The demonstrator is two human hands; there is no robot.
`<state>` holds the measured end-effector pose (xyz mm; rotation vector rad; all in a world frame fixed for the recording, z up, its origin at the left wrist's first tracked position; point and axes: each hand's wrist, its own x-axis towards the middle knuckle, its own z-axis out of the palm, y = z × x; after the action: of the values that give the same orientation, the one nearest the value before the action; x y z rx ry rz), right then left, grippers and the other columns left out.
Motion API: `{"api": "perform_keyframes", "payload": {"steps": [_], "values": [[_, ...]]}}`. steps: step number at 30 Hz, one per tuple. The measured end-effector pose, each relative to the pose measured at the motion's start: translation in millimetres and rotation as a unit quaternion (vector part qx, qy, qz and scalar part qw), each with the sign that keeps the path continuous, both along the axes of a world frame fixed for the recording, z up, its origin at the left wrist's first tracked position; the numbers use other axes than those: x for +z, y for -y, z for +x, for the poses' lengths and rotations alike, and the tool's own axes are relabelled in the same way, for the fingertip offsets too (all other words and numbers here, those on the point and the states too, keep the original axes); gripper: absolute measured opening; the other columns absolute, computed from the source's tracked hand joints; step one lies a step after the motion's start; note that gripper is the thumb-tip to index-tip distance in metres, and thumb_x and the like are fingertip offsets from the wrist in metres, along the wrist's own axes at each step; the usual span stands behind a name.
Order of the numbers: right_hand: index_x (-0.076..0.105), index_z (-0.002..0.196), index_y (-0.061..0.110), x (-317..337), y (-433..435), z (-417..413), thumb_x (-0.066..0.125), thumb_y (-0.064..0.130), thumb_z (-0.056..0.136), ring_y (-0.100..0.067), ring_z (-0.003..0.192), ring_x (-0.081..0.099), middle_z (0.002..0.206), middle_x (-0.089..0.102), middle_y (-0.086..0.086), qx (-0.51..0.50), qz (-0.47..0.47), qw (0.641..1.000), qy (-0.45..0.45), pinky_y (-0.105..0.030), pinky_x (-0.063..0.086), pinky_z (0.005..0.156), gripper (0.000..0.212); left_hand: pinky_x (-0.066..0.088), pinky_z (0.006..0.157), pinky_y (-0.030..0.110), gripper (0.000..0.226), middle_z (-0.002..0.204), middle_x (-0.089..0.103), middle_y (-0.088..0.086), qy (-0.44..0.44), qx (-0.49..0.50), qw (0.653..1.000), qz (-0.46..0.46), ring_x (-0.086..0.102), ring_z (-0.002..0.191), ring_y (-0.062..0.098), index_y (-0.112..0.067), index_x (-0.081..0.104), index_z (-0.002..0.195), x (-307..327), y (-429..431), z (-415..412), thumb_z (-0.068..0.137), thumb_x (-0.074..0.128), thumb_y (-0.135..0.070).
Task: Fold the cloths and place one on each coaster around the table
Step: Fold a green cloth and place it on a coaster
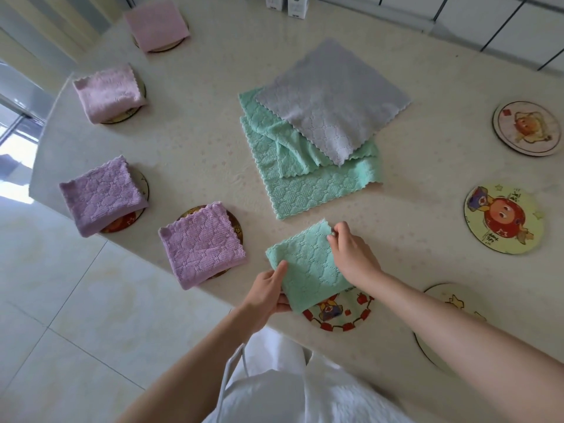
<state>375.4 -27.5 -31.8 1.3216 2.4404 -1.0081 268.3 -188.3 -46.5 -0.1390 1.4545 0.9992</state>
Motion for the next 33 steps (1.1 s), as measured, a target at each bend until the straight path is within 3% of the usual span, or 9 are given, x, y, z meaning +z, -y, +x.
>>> {"api": "perform_keyframes", "payload": {"steps": [7, 10, 12, 15, 19, 23, 28, 31, 33], "values": [[0.033, 0.098, 0.012, -4.2, 1.8, -8.7, 0.027, 0.026, 0.102, -0.014, 0.043, 0.041, 0.063, 0.051, -0.001, 0.029, 0.06, 0.996, 0.064, -0.025, 0.026, 0.036, 0.015, 0.058, 0.075, 0.048, 0.037, 0.098, 0.072, 0.015, -0.038, 0.007, 0.998, -0.043, 0.071, 0.085, 0.03, -0.009, 0.061, 0.109, 3.7, -8.9, -0.7, 0.096, 0.048, -0.042], [0.034, 0.1, 0.013, -4.7, -0.2, -7.5, 0.028, 0.028, 0.102, -0.016, 0.044, 0.044, 0.066, 0.055, -0.003, 0.034, 0.065, 0.995, 0.074, -0.024, 0.03, 0.037, 0.016, 0.06, 0.062, 0.037, 0.021, 0.09, 0.072, 0.011, -0.121, 0.005, 0.991, -0.049, 0.072, 0.075, 0.024, -0.011, 0.064, 0.101, 9.4, -15.7, -9.8, 0.094, 0.055, -0.029], [0.035, 0.102, 0.014, -3.9, -2.2, -4.0, 0.03, 0.031, 0.101, -0.016, 0.047, 0.048, 0.07, 0.057, -0.003, 0.03, 0.069, 0.995, 0.069, -0.024, 0.032, 0.037, 0.018, 0.06, 0.065, 0.042, 0.024, 0.091, 0.07, 0.012, -0.209, -0.02, 0.976, -0.056, 0.071, 0.074, 0.024, -0.006, 0.063, 0.103, 7.2, -21.3, -20.8, 0.092, 0.058, -0.027], [0.036, 0.106, 0.015, -0.1, -3.6, 4.6, 0.035, 0.038, 0.099, -0.014, 0.05, 0.05, 0.077, 0.06, -0.002, 0.006, 0.064, 0.996, 0.06, -0.025, 0.032, 0.039, 0.023, 0.059, 0.065, 0.043, 0.026, 0.089, 0.065, 0.005, -0.368, -0.114, 0.92, -0.079, 0.068, 0.068, 0.022, -0.011, 0.055, 0.102, 9.0, -28.5, -36.0, 0.089, 0.06, -0.033], [0.039, 0.119, 0.013, 1.1, 6.1, 32.0, 0.042, 0.05, 0.094, -0.015, 0.064, 0.056, 0.103, 0.061, -0.002, -0.01, 0.072, 0.996, 0.057, -0.026, 0.036, 0.044, 0.045, 0.054, 0.073, 0.039, 0.029, 0.099, 0.057, -0.001, -0.514, -0.254, 0.816, -0.076, 0.059, 0.082, 0.019, -0.014, 0.052, 0.108, 9.7, -33.1, -46.1, 0.088, 0.061, -0.033], [0.042, 0.114, 0.012, 0.5, 20.1, 59.7, 0.048, 0.05, 0.091, -0.017, 0.07, 0.058, 0.105, 0.06, -0.003, -0.024, 0.066, 0.995, 0.07, -0.027, 0.042, 0.052, 0.045, 0.052, 0.074, 0.041, 0.027, 0.105, 0.052, 0.001, -0.524, -0.319, 0.787, -0.068, 0.056, 0.084, 0.023, -0.013, 0.055, 0.104, 6.8, -36.4, -47.7, 0.088, 0.061, -0.034], [0.047, 0.103, 0.011, -1.3, 26.6, 56.9, 0.057, 0.042, 0.089, -0.013, 0.058, 0.051, 0.083, 0.059, 0.0, -0.124, -0.006, 0.991, 0.049, -0.024, 0.035, 0.047, 0.036, 0.048, 0.071, 0.035, 0.024, 0.104, 0.051, 0.003, -0.507, -0.347, 0.786, -0.072, 0.054, 0.083, 0.02, -0.011, 0.057, 0.101, 9.1, -41.1, -46.1, 0.09, 0.058, -0.032], [0.049, 0.104, 0.007, -1.7, 27.0, 49.1, 0.063, 0.036, 0.087, -0.013, 0.059, 0.05, 0.089, 0.061, -0.007, -0.183, -0.074, 0.98, 0.025, -0.022, 0.033, 0.045, 0.036, 0.043, 0.069, 0.031, 0.026, 0.105, 0.049, 0.004, -0.494, -0.349, 0.793, -0.071, 0.05, 0.083, 0.018, -0.008, 0.058, 0.104, 10.0, -43.6, -46.6, 0.091, 0.058, -0.031], [0.055, 0.1, 0.006, -1.4, 24.8, 45.5, 0.066, 0.033, 0.085, -0.018, 0.066, 0.059, 0.09, 0.065, -0.01, -0.22, -0.122, 0.968, 0.019, -0.025, 0.041, 0.049, 0.032, 0.038, 0.069, 0.029, 0.023, 0.103, 0.049, 0.005, -0.489, -0.34, 0.8, -0.07, 0.048, 0.084, 0.018, -0.008, 0.058, 0.102, 10.3, -43.2, -46.8, 0.091, 0.058, -0.029]]}}
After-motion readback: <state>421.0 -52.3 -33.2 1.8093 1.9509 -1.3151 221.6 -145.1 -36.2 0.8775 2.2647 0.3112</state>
